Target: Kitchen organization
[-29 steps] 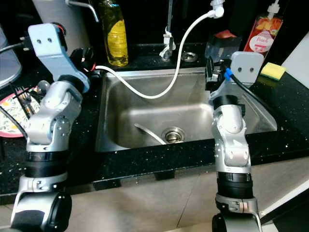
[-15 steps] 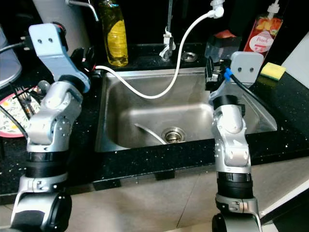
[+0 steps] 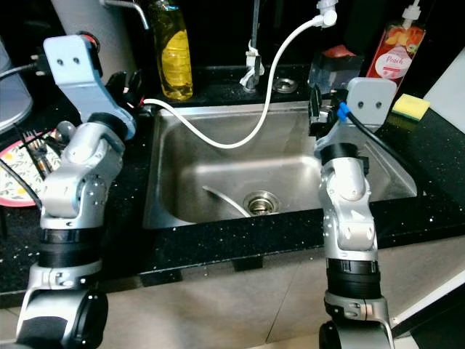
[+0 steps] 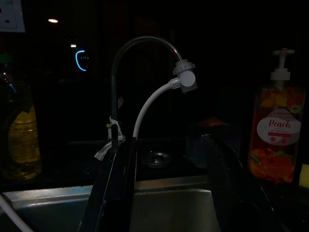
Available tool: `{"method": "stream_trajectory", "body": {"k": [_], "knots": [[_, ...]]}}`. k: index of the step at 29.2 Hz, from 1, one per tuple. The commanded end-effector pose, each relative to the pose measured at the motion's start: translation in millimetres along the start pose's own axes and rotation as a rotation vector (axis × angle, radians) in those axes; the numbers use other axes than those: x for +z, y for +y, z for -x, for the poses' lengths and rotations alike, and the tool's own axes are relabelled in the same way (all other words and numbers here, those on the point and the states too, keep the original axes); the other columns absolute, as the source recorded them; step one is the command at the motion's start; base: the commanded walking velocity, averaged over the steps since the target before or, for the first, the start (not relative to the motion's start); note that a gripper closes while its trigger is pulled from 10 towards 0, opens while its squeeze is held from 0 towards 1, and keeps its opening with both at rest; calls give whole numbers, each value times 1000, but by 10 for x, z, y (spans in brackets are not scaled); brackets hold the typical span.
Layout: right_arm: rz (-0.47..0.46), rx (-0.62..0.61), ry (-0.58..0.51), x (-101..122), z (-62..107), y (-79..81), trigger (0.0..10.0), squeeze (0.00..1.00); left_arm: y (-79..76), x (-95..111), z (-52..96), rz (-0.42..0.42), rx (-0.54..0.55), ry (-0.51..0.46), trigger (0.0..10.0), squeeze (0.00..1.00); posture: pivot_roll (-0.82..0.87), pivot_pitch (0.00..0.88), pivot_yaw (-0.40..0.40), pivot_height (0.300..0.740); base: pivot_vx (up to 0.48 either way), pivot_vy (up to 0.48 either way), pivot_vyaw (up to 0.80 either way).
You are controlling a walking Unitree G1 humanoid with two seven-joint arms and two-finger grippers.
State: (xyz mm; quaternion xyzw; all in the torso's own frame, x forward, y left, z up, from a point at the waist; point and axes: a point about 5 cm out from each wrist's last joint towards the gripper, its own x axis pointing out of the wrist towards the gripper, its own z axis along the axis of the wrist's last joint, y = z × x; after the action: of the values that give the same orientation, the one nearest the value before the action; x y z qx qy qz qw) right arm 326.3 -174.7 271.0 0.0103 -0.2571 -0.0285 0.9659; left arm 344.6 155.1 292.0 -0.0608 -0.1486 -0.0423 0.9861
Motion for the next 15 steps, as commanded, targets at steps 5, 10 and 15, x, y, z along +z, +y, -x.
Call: {"method": "stream_trajectory", "body": {"k": [5, 10, 15], "knots": [[-3, 0, 16, -24, 5, 1, 10000, 0, 24, -14, 24, -18, 3, -1, 10000, 0, 102, 0, -15, 740, 0, 0, 0], [-3, 0, 17, -25, 6, 2, 10000, 0, 24, -14, 25, -18, 3, -2, 10000, 0, 102, 0, -15, 740, 0, 0, 0], [-3, 0, 17, -26, 7, 4, 10000, 0, 23, -13, 26, -19, 2, -2, 10000, 0, 102, 0, -15, 740, 0, 0, 0]]}}
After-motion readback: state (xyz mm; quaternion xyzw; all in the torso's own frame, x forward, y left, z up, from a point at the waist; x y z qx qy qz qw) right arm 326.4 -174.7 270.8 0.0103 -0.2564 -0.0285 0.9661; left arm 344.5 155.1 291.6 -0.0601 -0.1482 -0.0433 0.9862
